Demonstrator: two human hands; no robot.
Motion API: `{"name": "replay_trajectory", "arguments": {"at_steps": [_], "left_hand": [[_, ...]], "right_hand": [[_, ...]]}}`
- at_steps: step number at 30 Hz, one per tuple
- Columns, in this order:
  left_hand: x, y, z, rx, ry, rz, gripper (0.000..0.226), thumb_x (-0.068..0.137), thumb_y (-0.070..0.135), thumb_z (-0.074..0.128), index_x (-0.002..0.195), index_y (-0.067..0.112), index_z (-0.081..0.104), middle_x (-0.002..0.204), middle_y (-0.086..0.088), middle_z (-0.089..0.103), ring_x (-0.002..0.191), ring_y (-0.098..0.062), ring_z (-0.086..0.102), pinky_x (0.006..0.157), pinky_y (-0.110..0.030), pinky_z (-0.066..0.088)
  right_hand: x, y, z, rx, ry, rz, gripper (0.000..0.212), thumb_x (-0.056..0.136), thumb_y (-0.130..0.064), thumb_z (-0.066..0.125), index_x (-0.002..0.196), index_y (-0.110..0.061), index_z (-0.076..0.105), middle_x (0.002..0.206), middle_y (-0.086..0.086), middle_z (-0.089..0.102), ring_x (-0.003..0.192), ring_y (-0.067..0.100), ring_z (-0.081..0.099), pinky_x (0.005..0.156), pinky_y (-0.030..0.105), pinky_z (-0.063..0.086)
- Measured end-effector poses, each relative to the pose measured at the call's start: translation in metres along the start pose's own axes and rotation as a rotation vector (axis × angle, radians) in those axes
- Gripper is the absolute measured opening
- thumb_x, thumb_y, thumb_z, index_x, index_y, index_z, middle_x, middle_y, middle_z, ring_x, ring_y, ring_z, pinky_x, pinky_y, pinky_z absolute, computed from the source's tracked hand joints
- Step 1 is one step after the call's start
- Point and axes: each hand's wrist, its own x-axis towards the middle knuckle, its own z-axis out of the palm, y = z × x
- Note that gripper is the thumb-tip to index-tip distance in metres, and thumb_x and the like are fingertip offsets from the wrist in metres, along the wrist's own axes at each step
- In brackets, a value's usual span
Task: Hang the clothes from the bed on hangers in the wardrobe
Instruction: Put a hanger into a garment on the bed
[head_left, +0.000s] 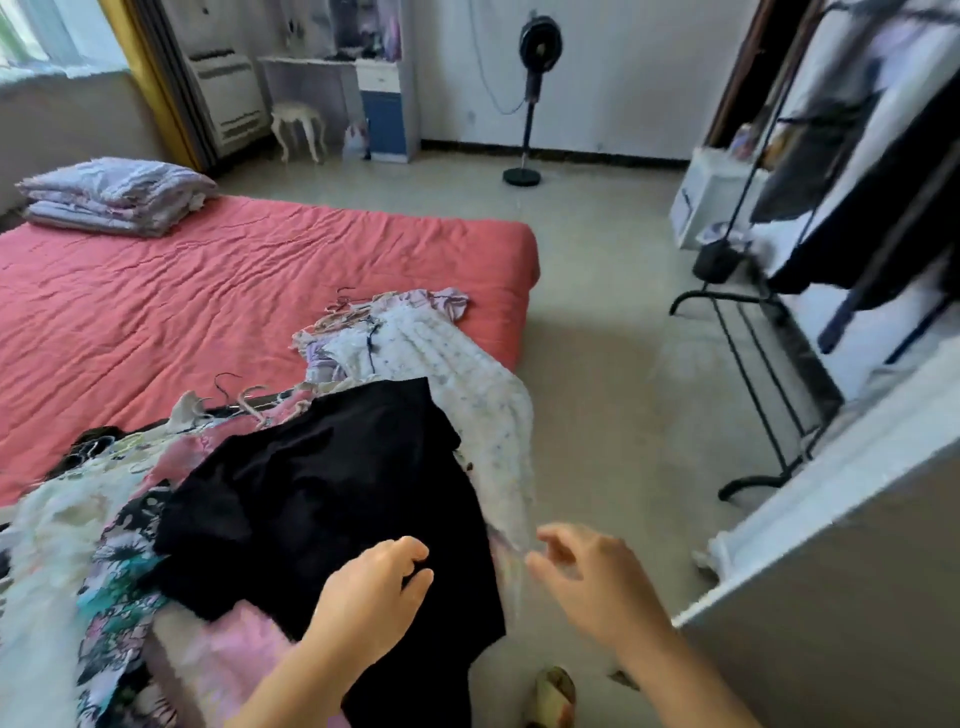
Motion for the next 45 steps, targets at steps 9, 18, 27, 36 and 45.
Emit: {"name": "replay_trajectory", "arguments": {"at_steps": [9, 18, 27, 36, 45], "left_hand": [[-0.034, 0.182, 0.048, 0.116, -0.18, 0.632, 0.03, 0.095, 0.049, 0.04, 0.121, 0.039, 0.049, 0.114, 0.021, 0.057, 0.102, 0.001, 0.058, 0.081, -0.017, 0.043], [-0.098, 0.401, 0.077, 0.097, -0.226, 1.143, 0.033, 0.095, 0.052, 0.038, 0.121, 0.037, 0.05, 0.115, 0.017, 0.058, 0.098, -0.005, 0.06, 0.084, -0.023, 0.047], [-0.164, 0.629, 0.065, -0.103, -0.128, 1.441, 0.029, 0.092, 0.048, 0.046, 0.118, 0.038, 0.053, 0.114, 0.016, 0.056, 0.1, -0.002, 0.057, 0.086, -0.024, 0.046], [-0.201, 0.782, 0.014, -0.319, 0.116, 1.605, 0.024, 0.089, 0.045, 0.052, 0.109, 0.033, 0.061, 0.102, 0.016, 0.06, 0.089, -0.001, 0.059, 0.081, -0.027, 0.047], [-0.188, 0.911, -0.068, -0.549, 0.526, 1.773, 0.036, 0.087, 0.042, 0.049, 0.111, 0.019, 0.063, 0.114, 0.0, 0.059, 0.107, -0.019, 0.055, 0.091, -0.035, 0.045]], "right_hand": [[-0.18, 0.086, -0.098, 0.048, 0.467, 0.408, 0.03, 0.084, -0.037, 0.065, 0.111, -0.026, 0.065, 0.088, -0.012, 0.064, 0.087, 0.004, 0.059, 0.078, 0.023, 0.045], [-0.324, 0.157, -0.218, 0.025, 0.915, 0.599, 0.031, 0.085, -0.038, 0.064, 0.114, -0.027, 0.063, 0.091, -0.014, 0.064, 0.09, 0.002, 0.06, 0.077, 0.022, 0.049], [-0.435, 0.223, -0.392, -0.137, 1.354, 0.539, 0.027, 0.08, -0.032, 0.069, 0.106, -0.029, 0.067, 0.085, -0.015, 0.066, 0.085, 0.001, 0.061, 0.072, 0.02, 0.047], [-0.487, 0.251, -0.509, -0.265, 1.57, 0.52, 0.037, 0.076, -0.039, 0.068, 0.11, -0.023, 0.067, 0.086, -0.012, 0.065, 0.085, 0.008, 0.063, 0.078, 0.036, 0.052], [-0.467, 0.245, -0.594, -0.448, 1.665, 0.48, 0.048, 0.078, -0.035, 0.071, 0.122, -0.02, 0.057, 0.082, -0.01, 0.062, 0.082, 0.015, 0.061, 0.077, 0.03, 0.047]]}}
